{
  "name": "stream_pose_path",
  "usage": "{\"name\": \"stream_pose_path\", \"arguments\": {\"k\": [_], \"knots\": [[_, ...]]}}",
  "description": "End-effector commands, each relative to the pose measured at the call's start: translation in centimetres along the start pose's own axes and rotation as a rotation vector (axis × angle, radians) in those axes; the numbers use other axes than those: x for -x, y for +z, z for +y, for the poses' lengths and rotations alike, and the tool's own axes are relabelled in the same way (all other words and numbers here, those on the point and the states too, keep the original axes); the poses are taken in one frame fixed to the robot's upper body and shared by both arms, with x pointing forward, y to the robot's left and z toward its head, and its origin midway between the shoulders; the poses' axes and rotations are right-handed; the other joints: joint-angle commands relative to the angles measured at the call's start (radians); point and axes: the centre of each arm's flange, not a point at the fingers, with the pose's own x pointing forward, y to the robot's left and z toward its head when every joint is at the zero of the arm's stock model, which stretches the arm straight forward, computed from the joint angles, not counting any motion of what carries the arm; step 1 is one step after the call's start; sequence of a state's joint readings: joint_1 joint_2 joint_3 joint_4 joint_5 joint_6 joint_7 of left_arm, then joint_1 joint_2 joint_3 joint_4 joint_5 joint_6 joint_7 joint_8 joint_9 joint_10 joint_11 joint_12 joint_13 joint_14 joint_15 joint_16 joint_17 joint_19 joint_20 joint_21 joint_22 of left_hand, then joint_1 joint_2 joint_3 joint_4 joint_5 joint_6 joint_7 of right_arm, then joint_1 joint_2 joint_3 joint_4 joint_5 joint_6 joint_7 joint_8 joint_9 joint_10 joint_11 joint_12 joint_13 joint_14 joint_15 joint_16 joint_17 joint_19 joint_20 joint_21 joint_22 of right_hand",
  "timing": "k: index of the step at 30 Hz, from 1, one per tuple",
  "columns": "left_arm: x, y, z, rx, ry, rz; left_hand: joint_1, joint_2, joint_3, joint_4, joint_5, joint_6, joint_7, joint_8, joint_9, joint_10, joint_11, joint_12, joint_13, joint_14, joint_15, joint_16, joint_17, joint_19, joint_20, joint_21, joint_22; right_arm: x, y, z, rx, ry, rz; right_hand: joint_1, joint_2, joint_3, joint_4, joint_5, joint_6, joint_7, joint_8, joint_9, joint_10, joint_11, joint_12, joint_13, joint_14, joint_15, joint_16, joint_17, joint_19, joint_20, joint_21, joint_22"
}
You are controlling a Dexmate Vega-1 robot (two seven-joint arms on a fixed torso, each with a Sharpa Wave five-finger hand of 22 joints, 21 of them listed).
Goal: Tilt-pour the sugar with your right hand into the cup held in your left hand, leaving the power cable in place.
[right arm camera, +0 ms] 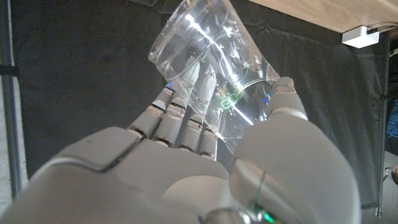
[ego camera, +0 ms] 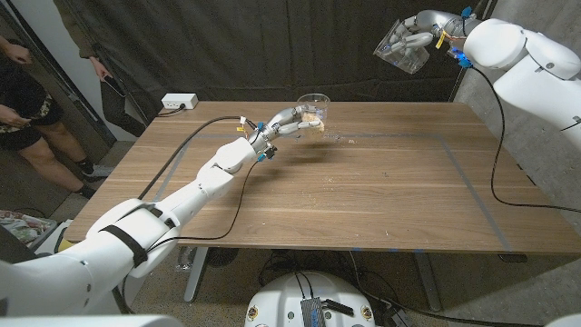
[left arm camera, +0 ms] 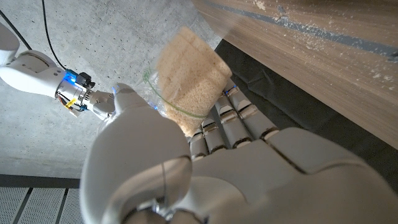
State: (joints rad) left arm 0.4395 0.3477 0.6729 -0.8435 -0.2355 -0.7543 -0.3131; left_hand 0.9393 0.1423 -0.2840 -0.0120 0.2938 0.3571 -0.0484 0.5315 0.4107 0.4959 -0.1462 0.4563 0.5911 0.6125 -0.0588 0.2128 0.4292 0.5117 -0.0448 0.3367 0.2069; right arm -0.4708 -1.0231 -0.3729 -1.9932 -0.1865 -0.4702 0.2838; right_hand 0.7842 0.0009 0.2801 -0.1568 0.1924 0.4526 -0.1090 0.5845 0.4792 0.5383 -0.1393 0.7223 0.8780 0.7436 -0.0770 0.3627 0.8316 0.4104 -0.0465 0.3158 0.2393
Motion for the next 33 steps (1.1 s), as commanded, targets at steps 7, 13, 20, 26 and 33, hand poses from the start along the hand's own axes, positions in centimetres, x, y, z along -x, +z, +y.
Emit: {"name": "stream_pose_path", "arguments": {"k": [7, 13, 20, 26, 33], "knots": [[0.8, 0.6, 1.1, -0.022, 0.05, 0.0, 0.006, 0.003, -0.003, 0.01, -0.004, 0.008, 0.001, 0.005, 0.001, 0.005, -0.003, 0.001, 0.004, 0.007, -0.117, 0.0, 0.005, -0.004, -0.033, 0.004, 0.003, 1.8, -2.8, 2.3, -0.143, -0.072, 0.074, 0.044, 0.048, 0.015, 0.012, 0.004, 0.05, -0.039, 0.006, 0.005, 0.009, 0.0, 0.001, 0.003, 0.019, -0.158, 0.003, 0.004, 0.018, -0.002, 0.008, 0.006], [1.0, 0.7, 1.5, -0.03, 0.058, 0.002, 0.006, 0.003, -0.003, 0.012, -0.004, 0.009, 0.0, 0.006, 0.001, 0.009, -0.002, 0.001, 0.003, 0.007, -0.118, 0.0, 0.005, -0.004, -0.034, 0.005, 0.003, 2.0, -3.7, 3.3, -0.195, -0.096, 0.092, 0.044, 0.049, 0.015, 0.012, 0.004, 0.047, -0.041, 0.003, 0.005, 0.0, 0.007, -0.006, 0.001, 0.031, -0.157, 0.006, 0.007, 0.032, -0.003, 0.014, 0.006], [1.2, 0.9, 2.0, -0.031, 0.075, 0.0, 0.006, 0.003, -0.004, 0.014, -0.004, 0.009, 0.0, 0.006, 0.001, 0.005, -0.001, 0.0, 0.004, 0.007, -0.117, 0.0, 0.005, -0.004, -0.033, 0.005, 0.003, 2.3, -4.8, 4.4, -0.25, -0.121, 0.119, 0.042, 0.047, 0.015, 0.013, 0.003, 0.047, -0.039, 0.002, 0.007, 0.007, 0.006, -0.01, -0.007, 0.04, -0.157, 0.006, 0.008, 0.038, -0.004, 0.016, 0.006], [1.5, 1.0, 2.5, -0.033, 0.1, -0.006, 0.006, 0.002, -0.004, 0.015, -0.004, 0.011, -0.001, 0.006, 0.001, 0.007, -0.003, 0.0, 0.004, 0.007, -0.117, 0.0, 0.005, -0.003, -0.034, 0.006, 0.003, 2.4, -5.7, 5.4, -0.312, -0.138, 0.13, 0.043, 0.046, 0.015, 0.012, 0.002, 0.049, -0.039, 0.003, 0.01, 0.014, 0.006, -0.009, -0.007, 0.049, -0.158, 0.007, 0.01, 0.047, -0.006, 0.02, 0.006], [1.9, 1.2, 3.2, -0.035, 0.132, -0.01, 0.005, 0.002, -0.005, 0.017, -0.005, 0.013, -0.001, 0.007, 0.001, 0.01, -0.003, 0.001, 0.004, 0.009, -0.118, 0.001, 0.006, -0.003, -0.034, 0.007, 0.003, 2.2, -6.5, 6.8, -0.381, -0.152, 0.14, 0.045, 0.047, 0.016, 0.012, 0.001, 0.056, -0.038, 0.006, 0.012, 0.019, 0.005, -0.008, -0.007, 0.058, -0.158, 0.009, 0.014, 0.055, -0.008, 0.023, 0.006]]}}
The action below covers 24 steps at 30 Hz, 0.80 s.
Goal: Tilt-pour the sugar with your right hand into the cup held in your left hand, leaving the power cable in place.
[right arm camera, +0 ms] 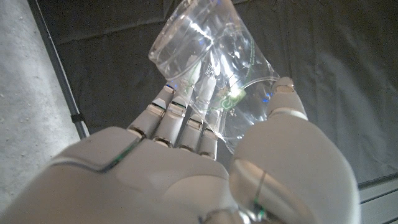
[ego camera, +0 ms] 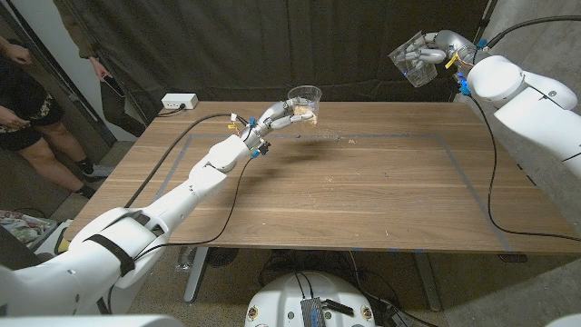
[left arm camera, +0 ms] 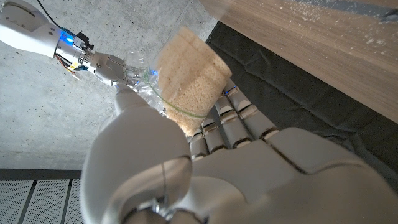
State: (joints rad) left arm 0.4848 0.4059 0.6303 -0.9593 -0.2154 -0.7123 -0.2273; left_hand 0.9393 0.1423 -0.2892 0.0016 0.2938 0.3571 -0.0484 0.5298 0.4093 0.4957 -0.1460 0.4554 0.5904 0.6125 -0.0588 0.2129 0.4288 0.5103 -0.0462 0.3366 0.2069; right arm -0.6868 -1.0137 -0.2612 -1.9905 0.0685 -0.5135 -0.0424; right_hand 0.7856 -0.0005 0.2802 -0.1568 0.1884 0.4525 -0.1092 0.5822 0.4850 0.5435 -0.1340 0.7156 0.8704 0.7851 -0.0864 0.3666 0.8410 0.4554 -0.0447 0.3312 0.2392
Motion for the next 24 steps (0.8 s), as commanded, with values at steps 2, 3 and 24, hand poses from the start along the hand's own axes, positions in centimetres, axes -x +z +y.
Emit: {"name": "stream_pose_path", "arguments": {"k": [2, 3, 24], "knots": [[0.5, 0.3, 1.1, -0.004, 0.052, -0.007, 0.005, 0.002, 0.0, 0.004, -0.005, 0.013, 0.0, 0.009, 0.002, 0.009, -0.003, 0.0, 0.004, 0.008, -0.119, 0.0, 0.006, -0.002, -0.033, 0.007, 0.003, 0.0, -2.2, 1.9, -0.123, -0.028, 0.026, 0.044, 0.048, 0.016, 0.011, 0.005, 0.056, -0.038, 0.008, 0.006, 0.018, 0.002, -0.001, 0.0, 0.019, -0.149, 0.006, 0.005, 0.012, -0.01, 0.009, 0.006], [0.5, 0.3, 1.2, -0.003, 0.057, -0.007, 0.005, 0.003, 0.0, 0.005, -0.005, 0.014, 0.0, 0.009, 0.002, 0.009, -0.002, 0.001, 0.004, 0.008, -0.117, 0.0, 0.006, -0.002, -0.033, 0.007, 0.003, 0.0, -2.3, 2.1, -0.13, -0.028, 0.027, 0.045, 0.048, 0.016, 0.011, 0.005, 0.056, -0.037, 0.008, 0.007, 0.021, 0.004, 0.0, 0.0, 0.02, -0.149, 0.006, 0.006, 0.014, -0.011, 0.01, 0.006], [1.1, 0.4, 2.0, -0.003, 0.139, -0.006, 0.005, 0.003, -0.001, 0.01, -0.005, 0.013, -0.002, 0.008, 0.002, 0.008, -0.005, -0.001, 0.005, 0.008, -0.118, 0.0, 0.007, -0.002, -0.033, 0.008, 0.003, 0.4, -5.1, 4.5, -0.265, -0.074, 0.042, 0.05, 0.051, 0.017, 0.011, 0.001, 0.061, -0.035, 0.006, 0.006, 0.028, 0.003, -0.002, 0.0, 0.045, -0.149, 0.009, 0.017, 0.034, -0.016, 0.019, 0.006]]}}
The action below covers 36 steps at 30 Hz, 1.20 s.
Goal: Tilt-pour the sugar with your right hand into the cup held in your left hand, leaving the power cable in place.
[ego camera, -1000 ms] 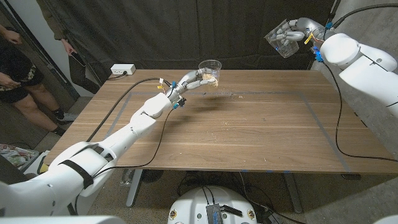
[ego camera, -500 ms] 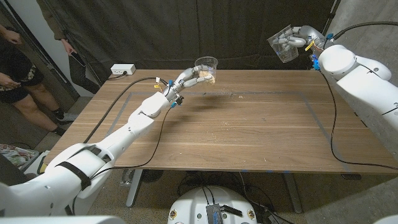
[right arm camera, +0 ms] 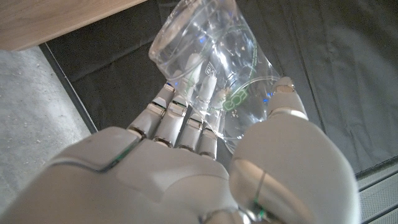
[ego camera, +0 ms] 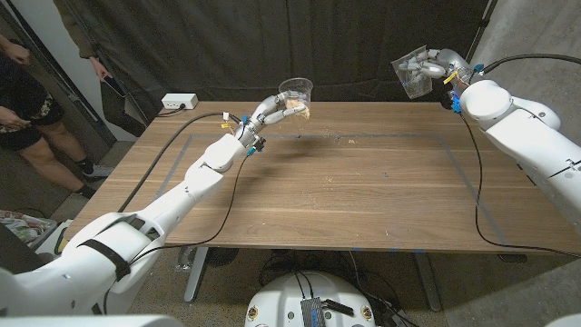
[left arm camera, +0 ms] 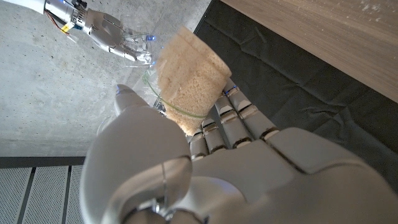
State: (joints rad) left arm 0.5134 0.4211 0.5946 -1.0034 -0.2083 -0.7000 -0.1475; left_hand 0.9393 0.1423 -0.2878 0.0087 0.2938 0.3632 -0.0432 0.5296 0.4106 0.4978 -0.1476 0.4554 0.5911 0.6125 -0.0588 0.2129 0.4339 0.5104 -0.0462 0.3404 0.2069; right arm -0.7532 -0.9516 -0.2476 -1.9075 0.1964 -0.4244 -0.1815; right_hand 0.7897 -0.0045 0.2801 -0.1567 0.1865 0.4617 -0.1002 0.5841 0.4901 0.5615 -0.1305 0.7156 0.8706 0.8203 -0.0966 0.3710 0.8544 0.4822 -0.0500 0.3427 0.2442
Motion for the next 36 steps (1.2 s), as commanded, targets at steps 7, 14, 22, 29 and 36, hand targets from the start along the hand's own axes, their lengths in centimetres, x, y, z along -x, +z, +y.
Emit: {"name": "stream_pose_path", "arguments": {"k": [7, 14, 22, 29, 36], "knots": [[0.7, 0.2, 0.5, 0.015, 0.067, -0.005, 0.005, 0.003, -0.002, 0.004, -0.005, 0.004, -0.006, 0.006, 0.0, 0.001, -0.003, -0.002, 0.005, 0.003, -0.117, -0.002, 0.002, -0.004, -0.032, 0.005, 0.003, 0.6, -3.0, 1.9, -0.15, -0.068, -0.008, 0.046, 0.058, 0.018, 0.012, 0.001, 0.056, -0.042, 0.006, 0.003, 0.021, -0.002, 0.001, -0.001, 0.019, -0.139, 0.007, 0.007, 0.015, -0.013, 0.011, 0.001], [1.2, 0.2, 0.5, 0.04, 0.094, -0.005, 0.006, 0.002, -0.003, 0.006, -0.005, 0.002, -0.009, 0.005, 0.0, 0.001, -0.002, -0.003, 0.005, 0.004, -0.118, -0.002, 0.002, -0.004, -0.032, 0.005, 0.003, 1.2, -4.5, 3.2, -0.212, -0.115, -0.044, 0.047, 0.061, 0.019, 0.013, -0.001, 0.054, -0.046, 0.005, 0.005, 0.032, -0.005, 0.002, -0.004, 0.029, -0.138, 0.008, 0.011, 0.025, -0.017, 0.016, 0.002], [2.0, 0.1, 0.4, 0.061, 0.128, 0.001, 0.006, 0.002, -0.003, 0.008, -0.005, 0.002, -0.008, 0.005, -0.002, -0.002, -0.002, -0.006, 0.004, 0.004, -0.118, -0.002, 0.002, -0.004, -0.032, 0.006, 0.003, 1.6, -5.8, 4.5, -0.267, -0.148, -0.056, 0.043, 0.06, 0.017, 0.015, -0.002, 0.053, -0.046, 0.003, 0.004, 0.041, -0.007, 0.005, -0.003, 0.039, -0.138, 0.009, 0.013, 0.035, -0.021, 0.02, 0.002], [2.8, -0.2, 0.7, 0.069, 0.156, 0.018, 0.007, 0.002, -0.003, 0.009, -0.005, -0.001, -0.009, 0.003, -0.002, -0.003, -0.003, -0.007, 0.004, 0.001, -0.117, -0.003, 0.002, -0.005, -0.031, 0.006, 0.003, 2.2, -6.4, 5.4, -0.297, -0.164, -0.045, 0.041, 0.059, 0.015, 0.016, -0.003, 0.055, -0.046, 0.004, 0.005, 0.041, -0.007, 0.004, -0.003, 0.043, -0.138, 0.007, 0.015, 0.035, -0.021, 0.02, 0.002], [3.1, -0.3, 1.0, 0.054, 0.165, 0.017, 0.008, 0.003, -0.003, 0.011, -0.005, 0.0, -0.008, 0.004, -0.002, 0.0, -0.003, -0.006, 0.004, 0.001, -0.117, -0.003, 0.002, -0.006, -0.032, 0.006, 0.003, 2.5, -6.3, 5.6, -0.299, -0.173, -0.047, 0.04, 0.061, 0.015, 0.017, -0.004, 0.057, -0.044, 0.003, 0.003, 0.045, 0.002, 0.005, -0.001, 0.046, -0.138, 0.004, 0.017, 0.034, -0.02, 0.021, 0.002]]}}
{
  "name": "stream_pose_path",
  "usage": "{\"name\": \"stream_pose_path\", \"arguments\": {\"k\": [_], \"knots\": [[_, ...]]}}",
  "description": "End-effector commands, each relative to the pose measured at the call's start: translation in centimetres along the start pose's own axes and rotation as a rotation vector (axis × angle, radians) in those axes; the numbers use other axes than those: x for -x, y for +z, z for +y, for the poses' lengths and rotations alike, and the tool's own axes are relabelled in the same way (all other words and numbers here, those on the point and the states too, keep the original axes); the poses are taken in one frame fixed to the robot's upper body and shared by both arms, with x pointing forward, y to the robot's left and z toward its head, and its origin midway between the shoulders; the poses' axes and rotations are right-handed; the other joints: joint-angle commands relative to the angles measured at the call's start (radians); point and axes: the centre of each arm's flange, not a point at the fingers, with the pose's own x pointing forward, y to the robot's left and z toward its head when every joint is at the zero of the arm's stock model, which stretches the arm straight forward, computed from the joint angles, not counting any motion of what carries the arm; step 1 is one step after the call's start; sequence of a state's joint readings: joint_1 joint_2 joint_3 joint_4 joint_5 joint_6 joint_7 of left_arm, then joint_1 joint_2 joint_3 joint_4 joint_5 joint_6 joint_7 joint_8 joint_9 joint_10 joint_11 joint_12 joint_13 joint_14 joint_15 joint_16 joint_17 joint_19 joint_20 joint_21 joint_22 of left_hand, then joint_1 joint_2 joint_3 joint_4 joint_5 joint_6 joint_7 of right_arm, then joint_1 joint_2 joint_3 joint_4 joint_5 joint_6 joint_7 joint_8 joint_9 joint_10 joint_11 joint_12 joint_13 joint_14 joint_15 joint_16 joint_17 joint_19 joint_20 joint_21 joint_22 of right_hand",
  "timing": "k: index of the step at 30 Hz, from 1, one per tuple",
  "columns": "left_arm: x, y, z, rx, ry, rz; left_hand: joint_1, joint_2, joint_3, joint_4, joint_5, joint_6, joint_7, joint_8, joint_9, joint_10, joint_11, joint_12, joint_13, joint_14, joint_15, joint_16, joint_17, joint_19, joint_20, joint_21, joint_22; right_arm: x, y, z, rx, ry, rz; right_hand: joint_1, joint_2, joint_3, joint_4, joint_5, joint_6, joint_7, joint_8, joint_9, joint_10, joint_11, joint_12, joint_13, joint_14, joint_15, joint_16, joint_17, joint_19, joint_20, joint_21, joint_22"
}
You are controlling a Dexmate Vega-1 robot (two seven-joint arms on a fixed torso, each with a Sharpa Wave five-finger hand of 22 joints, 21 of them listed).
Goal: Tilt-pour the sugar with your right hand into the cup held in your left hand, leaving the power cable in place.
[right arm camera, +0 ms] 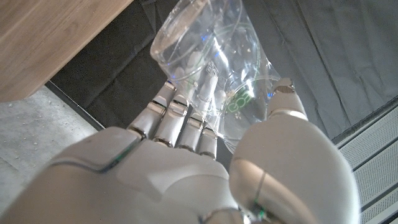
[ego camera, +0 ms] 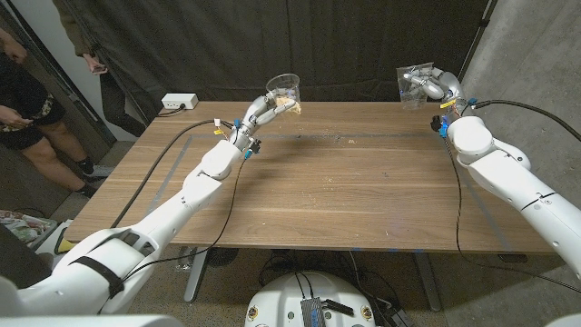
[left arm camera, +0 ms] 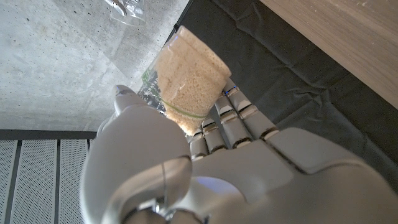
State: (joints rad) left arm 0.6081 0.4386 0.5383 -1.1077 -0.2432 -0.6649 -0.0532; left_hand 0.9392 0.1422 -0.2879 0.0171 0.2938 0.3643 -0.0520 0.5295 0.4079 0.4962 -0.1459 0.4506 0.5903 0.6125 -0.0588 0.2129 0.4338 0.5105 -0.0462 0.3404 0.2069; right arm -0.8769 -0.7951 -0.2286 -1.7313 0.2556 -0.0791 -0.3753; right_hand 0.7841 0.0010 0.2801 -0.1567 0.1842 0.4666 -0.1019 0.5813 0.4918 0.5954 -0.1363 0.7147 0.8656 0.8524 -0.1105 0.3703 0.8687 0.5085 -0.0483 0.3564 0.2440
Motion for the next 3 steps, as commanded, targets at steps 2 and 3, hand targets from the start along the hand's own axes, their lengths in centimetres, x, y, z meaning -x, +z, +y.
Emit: {"name": "stream_pose_path", "arguments": {"k": [2, 3], "knots": [[0.77, -0.17, 0.6, -0.003, 0.036, 0.01, 0.008, 0.002, -0.003, 0.004, -0.005, 0.0, 0.002, 0.004, 0.0, 0.002, -0.005, -0.002, 0.003, 0.005, -0.116, -0.002, 0.002, -0.007, -0.031, 0.006, 0.003, 1.03, -0.96, 0.6, -0.032, -0.02, 0.009, 0.045, 0.056, 0.015, 0.017, -0.001, 0.055, -0.042, 0.007, 0.002, 0.014, 0.009, 0.006, 0.001, 0.015, -0.124, 0.004, 0.004, 0.008, -0.023, 0.007, 0.002], [0.77, -0.13, 0.61, -0.005, 0.038, 0.01, 0.008, 0.002, -0.003, 0.004, -0.005, 0.0, 0.002, 0.004, 0.0, 0.002, -0.005, -0.002, 0.003, 0.005, -0.117, -0.001, 0.002, -0.006, -0.032, 0.006, 0.003, 1.0, -1.01, 0.55, -0.033, -0.024, 0.017, 0.045, 0.056, 0.015, 0.017, -0.002, 0.056, -0.042, 0.007, 0.002, 0.015, 0.004, 0.006, 0.002, 0.015, -0.124, 0.004, 0.004, 0.008, -0.023, 0.007, 0.002]]}}
